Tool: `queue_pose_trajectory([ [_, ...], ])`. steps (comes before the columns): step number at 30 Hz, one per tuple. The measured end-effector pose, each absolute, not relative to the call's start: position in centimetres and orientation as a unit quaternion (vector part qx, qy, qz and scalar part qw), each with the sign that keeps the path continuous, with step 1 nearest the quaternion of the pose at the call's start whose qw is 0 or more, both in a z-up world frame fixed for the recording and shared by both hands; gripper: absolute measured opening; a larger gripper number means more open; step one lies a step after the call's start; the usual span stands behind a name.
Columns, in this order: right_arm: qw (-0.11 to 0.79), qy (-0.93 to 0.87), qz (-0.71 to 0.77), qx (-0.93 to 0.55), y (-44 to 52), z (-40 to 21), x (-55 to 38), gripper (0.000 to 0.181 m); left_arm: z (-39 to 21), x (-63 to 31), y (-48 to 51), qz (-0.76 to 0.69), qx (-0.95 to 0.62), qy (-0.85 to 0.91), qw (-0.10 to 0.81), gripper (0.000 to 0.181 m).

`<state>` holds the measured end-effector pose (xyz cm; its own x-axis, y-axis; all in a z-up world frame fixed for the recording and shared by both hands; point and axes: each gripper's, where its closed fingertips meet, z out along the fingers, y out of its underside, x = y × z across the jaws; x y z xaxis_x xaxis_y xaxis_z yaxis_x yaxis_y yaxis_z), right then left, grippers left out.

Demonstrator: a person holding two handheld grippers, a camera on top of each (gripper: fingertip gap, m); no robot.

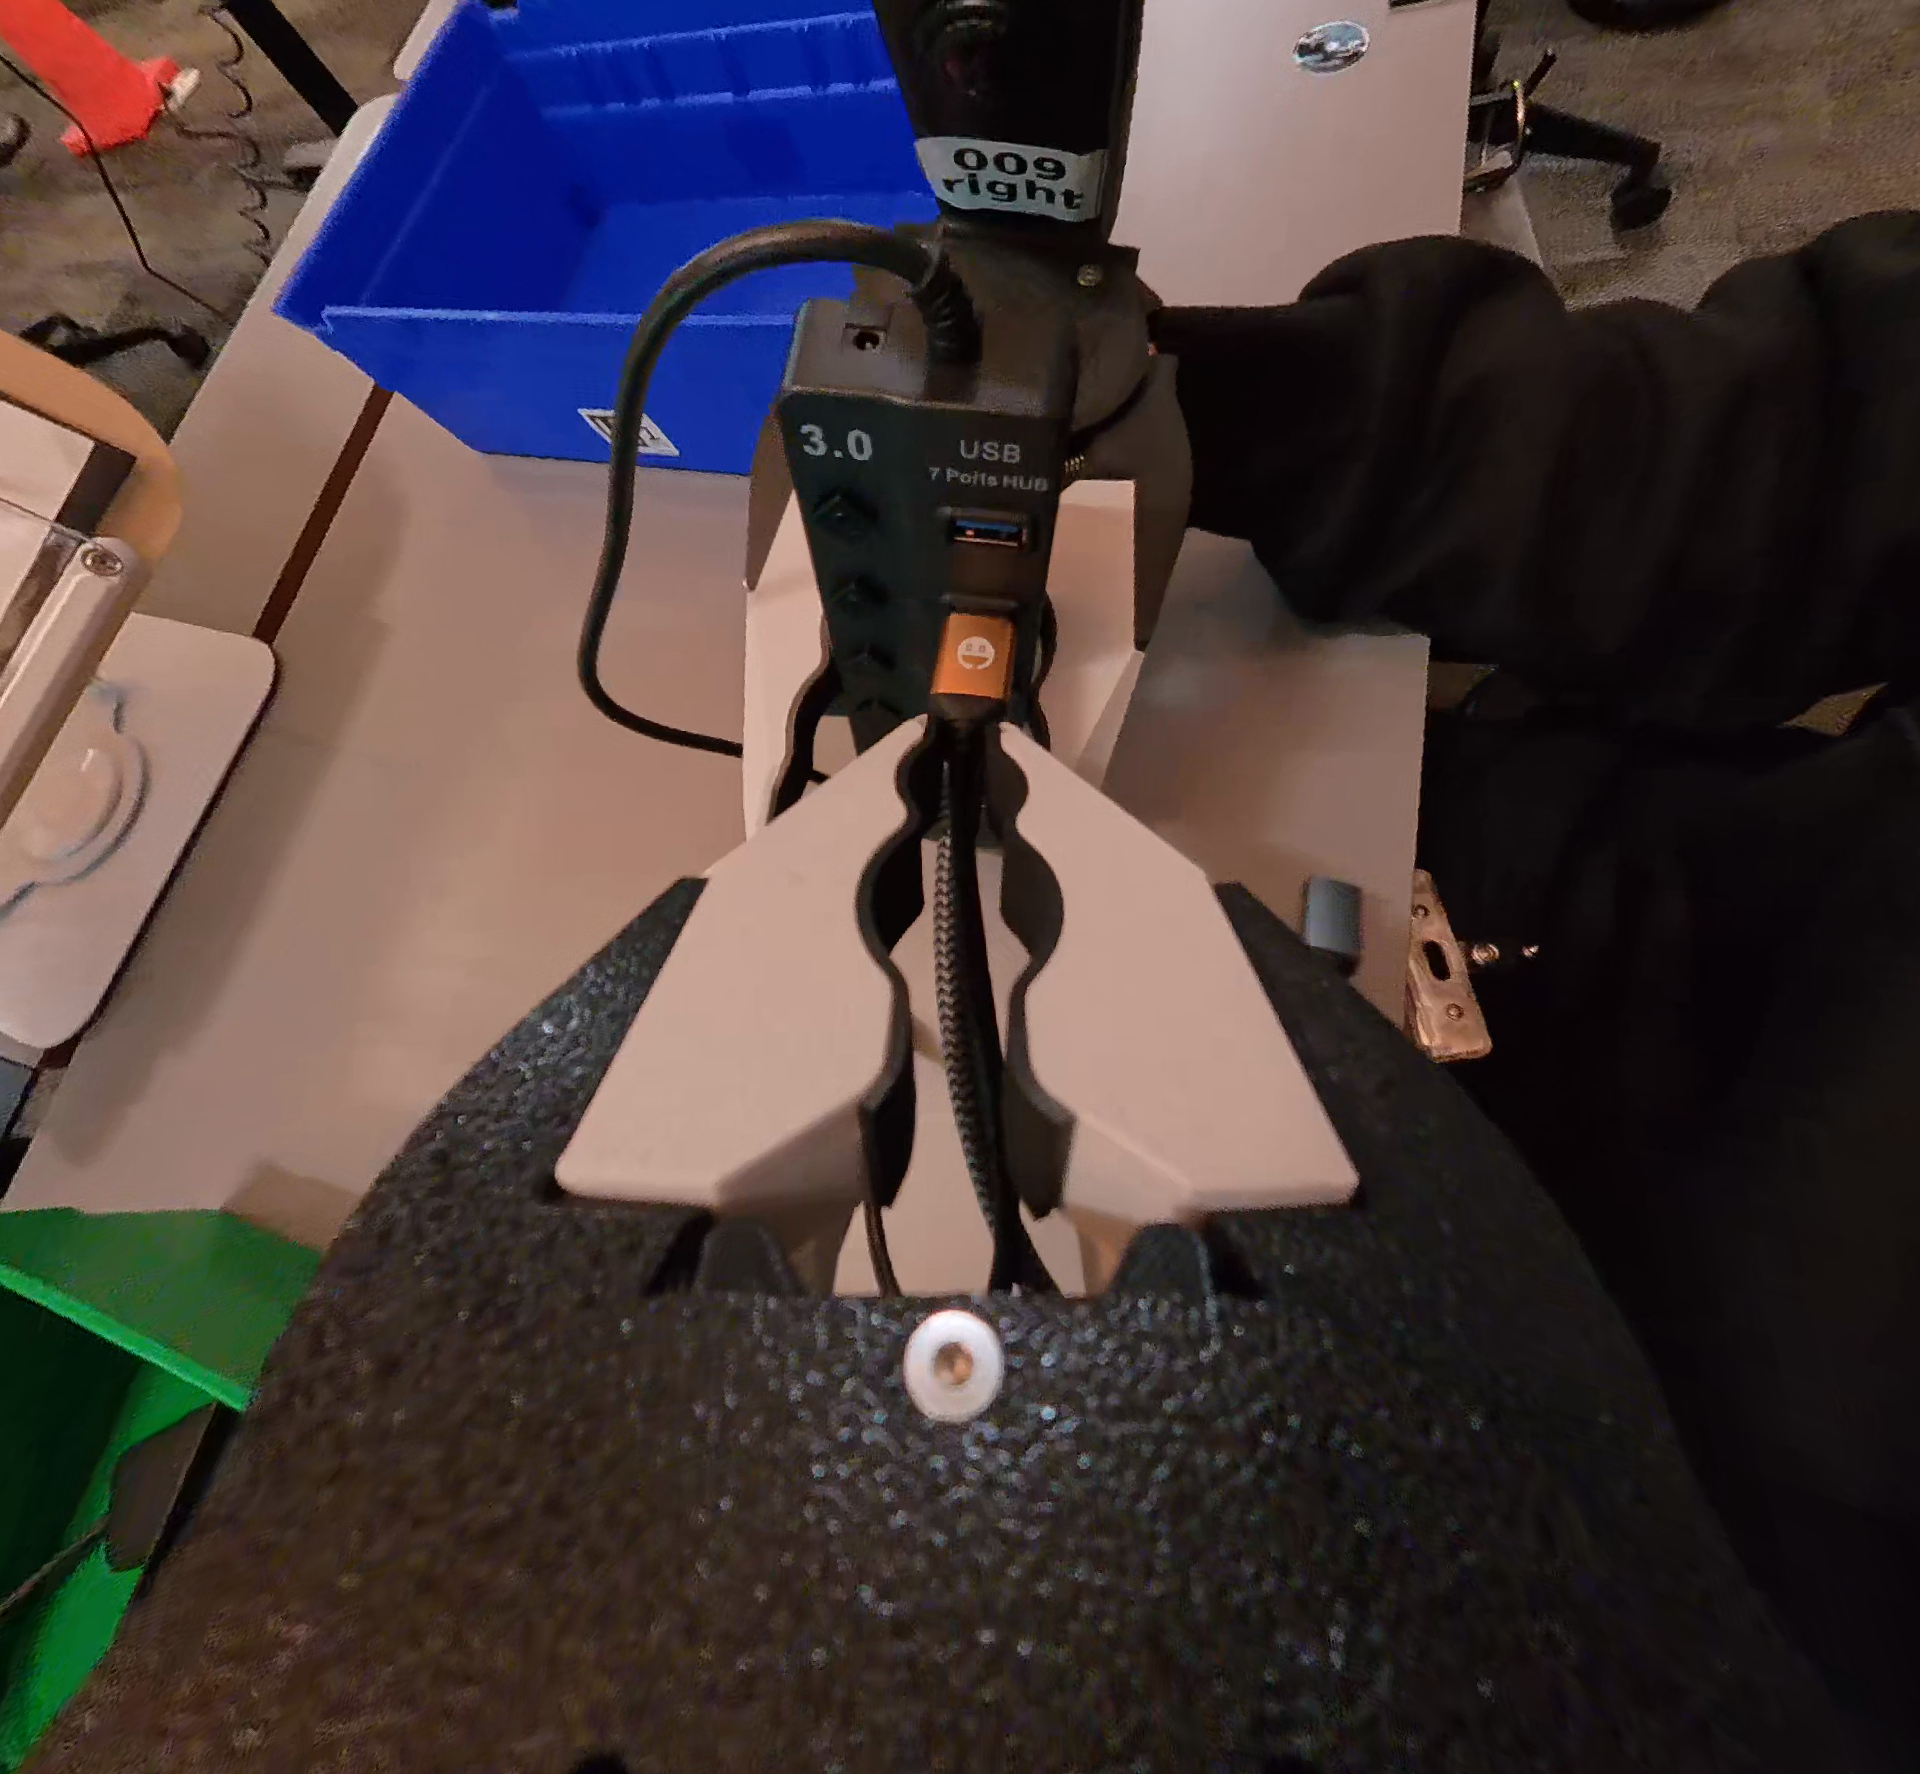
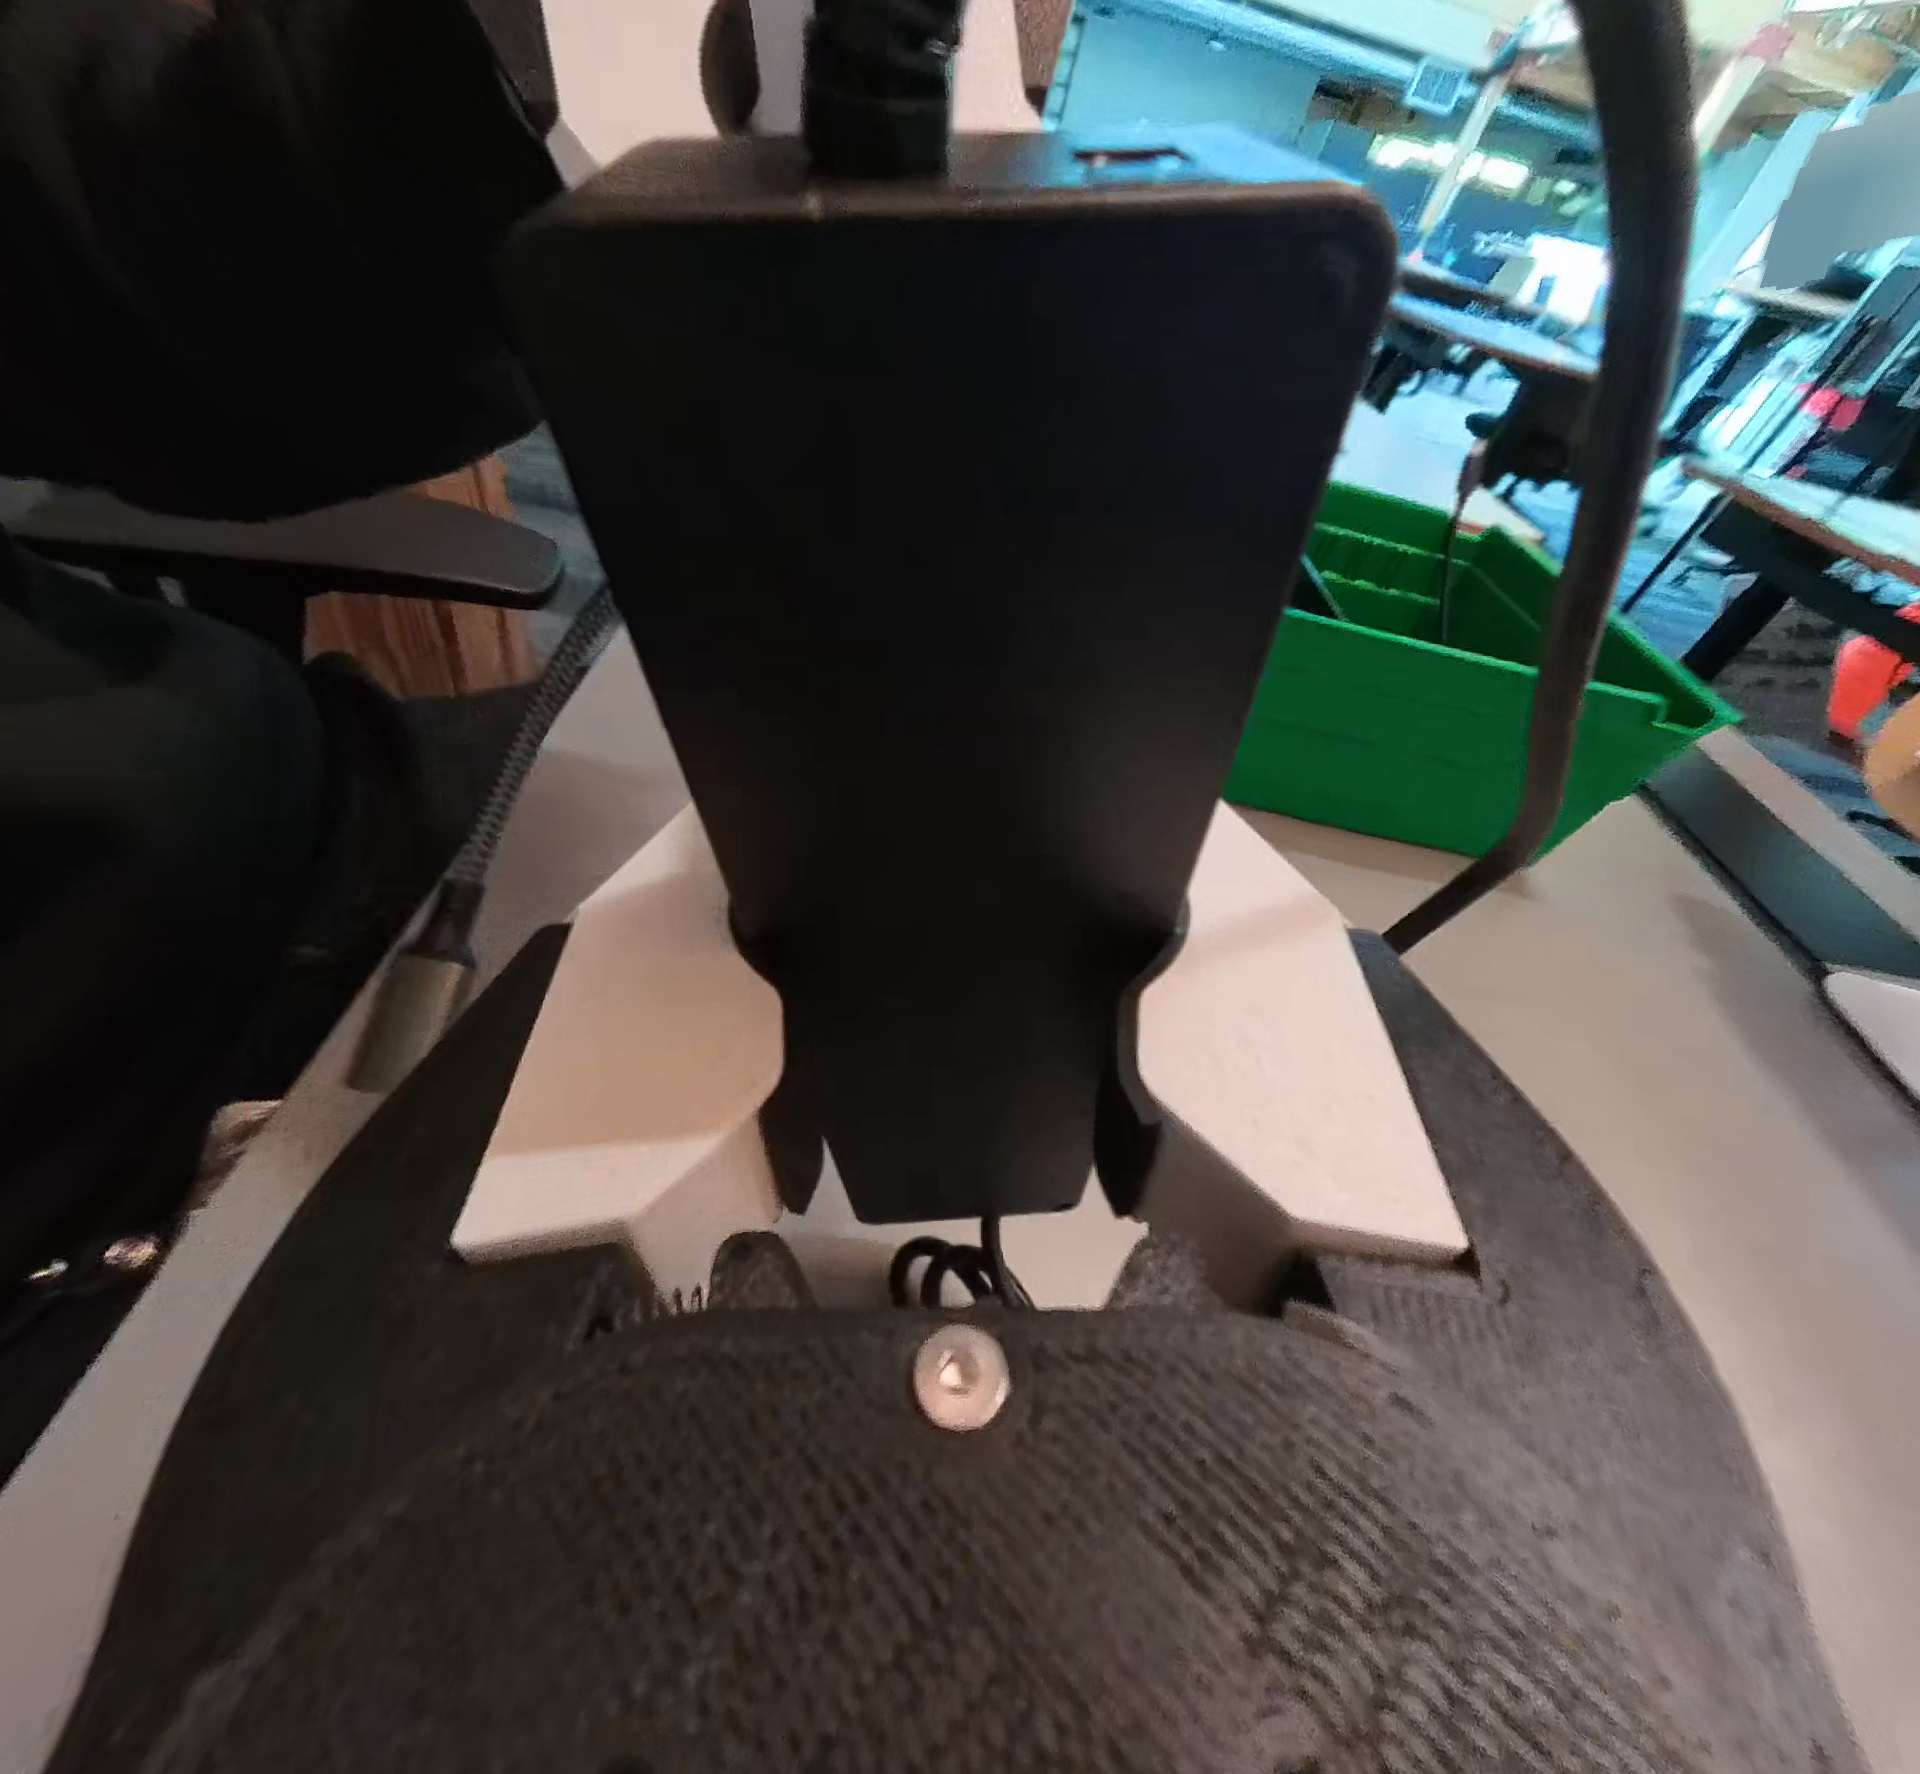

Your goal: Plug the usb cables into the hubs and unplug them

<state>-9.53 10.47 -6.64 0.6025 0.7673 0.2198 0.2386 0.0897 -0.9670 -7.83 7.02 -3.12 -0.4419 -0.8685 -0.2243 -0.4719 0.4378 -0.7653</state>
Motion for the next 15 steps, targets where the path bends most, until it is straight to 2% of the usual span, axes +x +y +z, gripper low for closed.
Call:
queue_pose_trajectory([
  [3, 0.649, -0.380, 0.162, -0.639, 11.0, -5.2, -8.7, 0.064, -2.3, -8.0, 7.0, -0.341, -0.411, 0.770, 0.350, 0.007],
  [5, 0.663, -0.366, 0.130, -0.640, 11.0, -3.9, -7.8, 0.064, -0.6, -8.5, 7.7, -0.361, -0.422, 0.735, 0.388, 0.015],
  [7, 0.681, -0.345, 0.110, -0.637, 10.5, -2.4, -6.6, 0.064, 2.4, -9.6, 9.0, -0.402, -0.428, 0.671, 0.453, 0.026],
  [10, 0.718, -0.289, 0.087, -0.627, 9.6, 0.8, -4.1, 0.064, 5.8, -12.7, 11.7, -0.483, -0.446, 0.551, 0.515, 0.027],
  [12, 0.749, -0.237, 0.070, -0.615, 8.7, 3.4, -2.2, 0.064, 4.1, -14.1, 13.2, -0.498, -0.471, 0.525, 0.504, 0.027],
  [15, 0.802, -0.134, 0.011, -0.582, 6.3, 7.6, 2.1, 0.064, -2.1, -15.1, 14.0, -0.473, -0.533, 0.544, 0.443, 0.036],
])
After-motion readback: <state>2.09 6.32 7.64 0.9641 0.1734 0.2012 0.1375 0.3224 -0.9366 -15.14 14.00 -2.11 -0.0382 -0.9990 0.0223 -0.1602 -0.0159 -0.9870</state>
